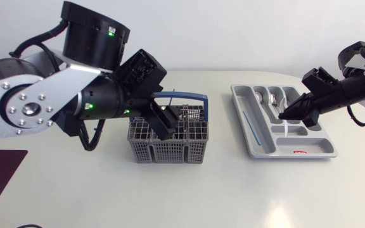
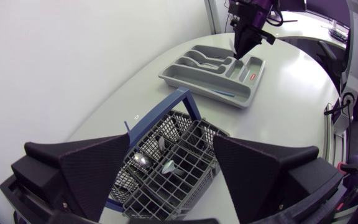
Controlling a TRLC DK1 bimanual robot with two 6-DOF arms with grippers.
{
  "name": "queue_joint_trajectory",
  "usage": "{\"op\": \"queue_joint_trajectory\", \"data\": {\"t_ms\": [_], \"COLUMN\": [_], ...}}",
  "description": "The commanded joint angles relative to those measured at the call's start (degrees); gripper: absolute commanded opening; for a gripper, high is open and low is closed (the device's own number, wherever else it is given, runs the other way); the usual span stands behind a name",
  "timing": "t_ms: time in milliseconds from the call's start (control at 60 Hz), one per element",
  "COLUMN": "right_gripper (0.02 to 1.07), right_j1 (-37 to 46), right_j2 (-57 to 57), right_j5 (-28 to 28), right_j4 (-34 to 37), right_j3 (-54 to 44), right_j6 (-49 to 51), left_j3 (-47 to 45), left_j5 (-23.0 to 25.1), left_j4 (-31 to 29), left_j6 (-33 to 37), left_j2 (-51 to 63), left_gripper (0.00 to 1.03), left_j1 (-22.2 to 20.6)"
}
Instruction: Unload the cutlery basket into the drawer organizer.
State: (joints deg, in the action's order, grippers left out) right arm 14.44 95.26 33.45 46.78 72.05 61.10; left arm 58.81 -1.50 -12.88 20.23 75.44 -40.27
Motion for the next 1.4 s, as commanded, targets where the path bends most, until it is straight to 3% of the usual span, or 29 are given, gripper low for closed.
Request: {"op": "queue_joint_trajectory", "data": {"t_ms": [0,467,650,883,1067,1167,1383], "right_gripper": [0.11,0.10,0.10,0.12,0.31,0.57,0.87], "right_j1": [0.9,3.3,0.7,-3.1,-3.9,-3.6,-2.9], "right_j2": [0.4,3.5,6.1,7.4,8.9,10.4,7.7], "right_j5": [-2.6,-20.8,-29.8,-37.1,-39.3,-40.4,-39.2], "right_j4": [-0.2,-5.3,-12.9,-16.5,-20.4,-23.1,-23.8], "right_j3": [-2.2,-6.0,-10.0,-12.5,-13.4,-13.4,-13.6], "right_j6": [7.7,26.0,29.1,30.2,31.1,30.8,30.5], "left_j3": [-1.3,-1.6,-1.8,-2.0,-2.3,-2.5,-2.3], "left_j5": [0.4,0.4,0.5,0.4,0.4,0.4,0.4], "left_j4": [-1.3,-5.3,-6.3,-7.4,-7.9,-7.9,-8.6], "left_j6": [2.1,4.7,5.3,5.9,6.0,6.1,6.8], "left_j2": [-1.2,-1.9,-1.3,-1.4,-1.5,-1.5,-1.4], "left_gripper": [0.98,0.98,0.98,0.98,0.98,0.98,0.98], "left_j1": [0.5,0.5,0.3,0.1,-0.1,-0.1,-0.2]}}
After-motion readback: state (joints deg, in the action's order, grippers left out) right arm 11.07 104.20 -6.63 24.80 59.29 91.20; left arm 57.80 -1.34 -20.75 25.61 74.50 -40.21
